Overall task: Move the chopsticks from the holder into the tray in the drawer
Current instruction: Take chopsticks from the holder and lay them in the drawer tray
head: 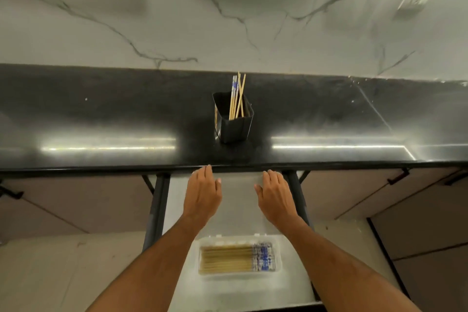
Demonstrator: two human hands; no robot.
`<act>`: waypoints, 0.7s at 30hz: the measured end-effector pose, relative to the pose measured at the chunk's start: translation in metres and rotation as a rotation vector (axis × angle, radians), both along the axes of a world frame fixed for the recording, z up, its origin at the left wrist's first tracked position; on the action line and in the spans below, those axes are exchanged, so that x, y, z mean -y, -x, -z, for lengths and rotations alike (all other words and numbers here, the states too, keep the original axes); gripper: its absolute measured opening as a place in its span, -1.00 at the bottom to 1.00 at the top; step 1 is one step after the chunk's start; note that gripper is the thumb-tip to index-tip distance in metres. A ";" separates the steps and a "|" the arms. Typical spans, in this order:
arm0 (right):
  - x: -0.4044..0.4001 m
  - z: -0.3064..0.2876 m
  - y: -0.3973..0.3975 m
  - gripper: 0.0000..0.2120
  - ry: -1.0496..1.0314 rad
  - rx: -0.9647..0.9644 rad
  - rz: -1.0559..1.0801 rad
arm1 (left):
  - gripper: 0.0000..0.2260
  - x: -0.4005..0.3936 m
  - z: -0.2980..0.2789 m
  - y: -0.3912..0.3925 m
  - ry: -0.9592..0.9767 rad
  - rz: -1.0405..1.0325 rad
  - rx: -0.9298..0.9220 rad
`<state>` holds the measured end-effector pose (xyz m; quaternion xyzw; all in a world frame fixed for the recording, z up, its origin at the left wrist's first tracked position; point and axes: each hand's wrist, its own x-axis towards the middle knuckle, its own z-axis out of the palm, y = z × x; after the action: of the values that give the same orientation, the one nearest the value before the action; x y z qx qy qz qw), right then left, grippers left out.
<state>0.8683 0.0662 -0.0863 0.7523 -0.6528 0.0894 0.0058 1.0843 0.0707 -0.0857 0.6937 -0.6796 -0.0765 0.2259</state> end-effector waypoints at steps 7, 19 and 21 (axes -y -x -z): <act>0.062 -0.085 -0.015 -0.51 0.156 0.024 -0.029 | -0.69 0.070 -0.089 0.003 0.263 0.015 0.061; 0.182 -0.160 -0.039 -0.66 0.335 0.122 -0.133 | -0.60 0.183 -0.140 0.021 0.293 0.014 0.066; 0.201 -0.158 -0.040 -0.66 0.307 0.127 -0.139 | -0.60 0.200 -0.137 0.024 0.278 0.005 0.045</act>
<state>0.9083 -0.1351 0.0714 0.7787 -0.5770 0.2354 0.0733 1.0605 -0.1293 0.0508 0.6554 -0.6904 0.0333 0.3044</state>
